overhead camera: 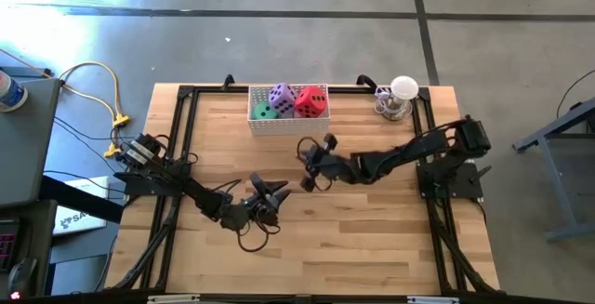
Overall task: Pick & Place Dice
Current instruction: Put the small orange dice into the white basket, then return to Home Position
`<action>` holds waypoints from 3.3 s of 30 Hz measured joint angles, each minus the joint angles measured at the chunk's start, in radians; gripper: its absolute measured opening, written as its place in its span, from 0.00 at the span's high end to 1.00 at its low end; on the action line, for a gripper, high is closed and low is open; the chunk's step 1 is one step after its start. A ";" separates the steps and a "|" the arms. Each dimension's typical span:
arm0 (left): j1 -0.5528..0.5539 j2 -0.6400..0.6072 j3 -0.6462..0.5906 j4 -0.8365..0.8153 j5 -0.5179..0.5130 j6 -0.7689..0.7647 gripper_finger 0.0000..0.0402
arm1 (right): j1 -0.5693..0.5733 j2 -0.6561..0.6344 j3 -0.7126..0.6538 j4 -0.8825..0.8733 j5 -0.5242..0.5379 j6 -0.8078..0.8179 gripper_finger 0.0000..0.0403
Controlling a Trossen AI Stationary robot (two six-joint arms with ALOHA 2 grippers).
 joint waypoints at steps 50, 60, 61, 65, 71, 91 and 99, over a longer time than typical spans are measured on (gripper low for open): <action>0.007 0.002 -0.003 -0.121 0.008 -0.196 0.58 | -0.421 0.095 0.243 -0.114 -0.259 -0.151 0.74; 0.007 0.002 -0.003 -0.121 0.009 -0.199 0.58 | -0.417 0.095 0.243 -0.118 -0.256 -0.151 0.56; 0.007 0.002 -0.003 -0.121 0.009 -0.199 0.58 | -0.418 0.095 0.243 -0.115 -0.255 -0.151 0.55; 0.007 0.002 -0.003 -0.122 0.011 -0.199 0.58 | -0.417 0.095 0.243 -0.111 -0.220 -0.151 0.54; 0.007 0.002 -0.003 -0.127 0.011 -0.199 0.58 | -0.412 0.095 0.243 -0.107 -0.208 -0.152 0.54; 0.017 -0.047 -0.003 -0.321 0.145 -0.408 0.79 | -0.127 -0.119 0.242 -0.379 -0.101 -0.364 0.75; 0.094 -0.233 -0.003 -0.634 0.313 -0.573 0.99 | 0.011 -0.243 0.244 -0.743 -0.044 -0.213 0.99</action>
